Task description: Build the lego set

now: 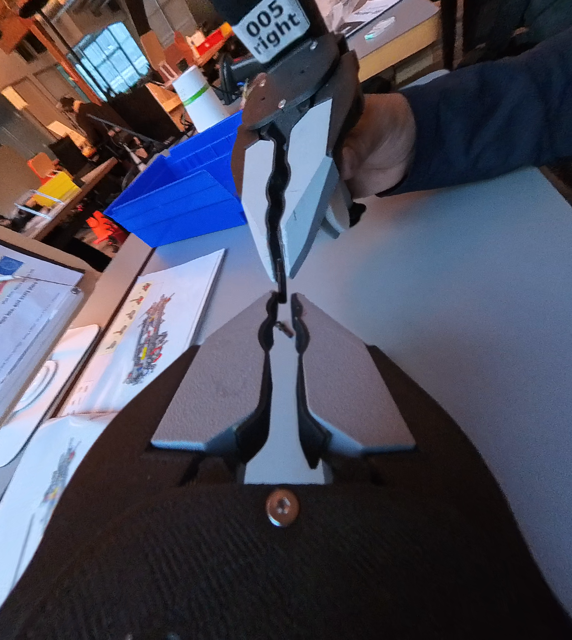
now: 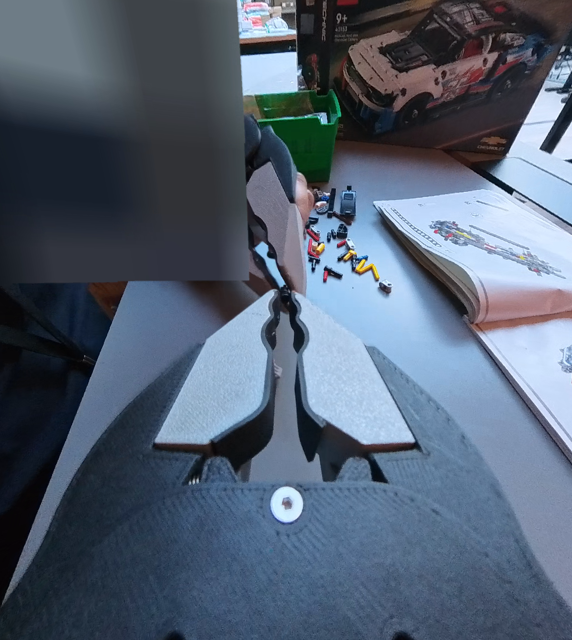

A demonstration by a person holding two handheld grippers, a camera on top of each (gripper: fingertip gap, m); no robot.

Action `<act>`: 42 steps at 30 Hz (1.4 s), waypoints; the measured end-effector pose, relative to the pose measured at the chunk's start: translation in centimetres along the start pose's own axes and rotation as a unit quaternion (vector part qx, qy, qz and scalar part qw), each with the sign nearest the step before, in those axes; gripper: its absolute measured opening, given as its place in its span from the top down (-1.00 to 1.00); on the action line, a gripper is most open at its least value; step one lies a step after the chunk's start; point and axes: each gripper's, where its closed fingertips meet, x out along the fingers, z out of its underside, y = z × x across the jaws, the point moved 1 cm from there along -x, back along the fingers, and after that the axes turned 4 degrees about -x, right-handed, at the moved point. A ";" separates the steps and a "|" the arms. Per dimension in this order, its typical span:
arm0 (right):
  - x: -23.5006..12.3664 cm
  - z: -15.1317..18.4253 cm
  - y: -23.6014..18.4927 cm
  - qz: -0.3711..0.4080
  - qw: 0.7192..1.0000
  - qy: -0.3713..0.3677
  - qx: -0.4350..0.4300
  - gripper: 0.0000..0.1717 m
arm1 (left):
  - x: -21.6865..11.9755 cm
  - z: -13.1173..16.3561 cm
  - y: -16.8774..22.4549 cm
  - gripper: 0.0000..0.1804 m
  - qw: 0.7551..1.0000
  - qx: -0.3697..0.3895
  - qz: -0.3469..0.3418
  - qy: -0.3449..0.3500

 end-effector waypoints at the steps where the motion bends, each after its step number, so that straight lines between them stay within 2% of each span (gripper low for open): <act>1: 0.0 0.4 0.1 0.004 1.000 -0.014 0.002 0.99 | 0.0 0.2 0.2 0.86 1.000 -0.011 0.015 -0.003; 4: 0.1 2.8 0.7 0.024 0.994 -0.104 0.007 0.98 | 0.1 2.4 2.1 0.58 0.991 -0.054 0.108 -0.057; 6: 0.5 4.5 0.3 0.019 0.986 -0.162 0.015 0.98 | 0.2 4.6 3.1 0.31 0.978 -0.091 0.152 -0.109; 9: 1.5 5.9 -0.6 0.003 0.977 -0.212 0.039 0.98 | 0.1 5.7 4.7 0.21 0.956 -0.140 0.219 -0.132; 13: 2.3 6.1 -1.9 -0.025 0.969 -0.237 0.062 0.98 | 0.0 6.8 5.4 0.22 0.946 -0.138 0.246 -0.163; 18: 2.2 5.7 -2.3 -0.013 0.963 -0.266 0.046 0.99 | 0.0 7.1 5.3 0.39 0.936 -0.152 0.267 -0.171; 21: 2.1 6.0 -2.2 -0.008 0.955 -0.295 0.026 0.98 | 0.1 7.7 4.9 0.51 0.935 -0.136 0.274 -0.181; 25: 2.4 6.6 -2.2 -0.013 0.944 -0.328 0.030 0.98 | -0.3 8.1 4.6 0.58 0.934 -0.130 0.276 -0.184; 34: 3.1 6.8 -2.0 -0.009 0.930 -0.367 0.016 0.98 | 0.1 8.4 4.3 0.52 0.940 -0.080 0.280 -0.181; 42: 2.8 6.8 -2.1 -0.001 0.922 -0.387 0.014 0.99 | 0.1 8.2 4.9 0.51 0.933 -0.076 0.303 -0.179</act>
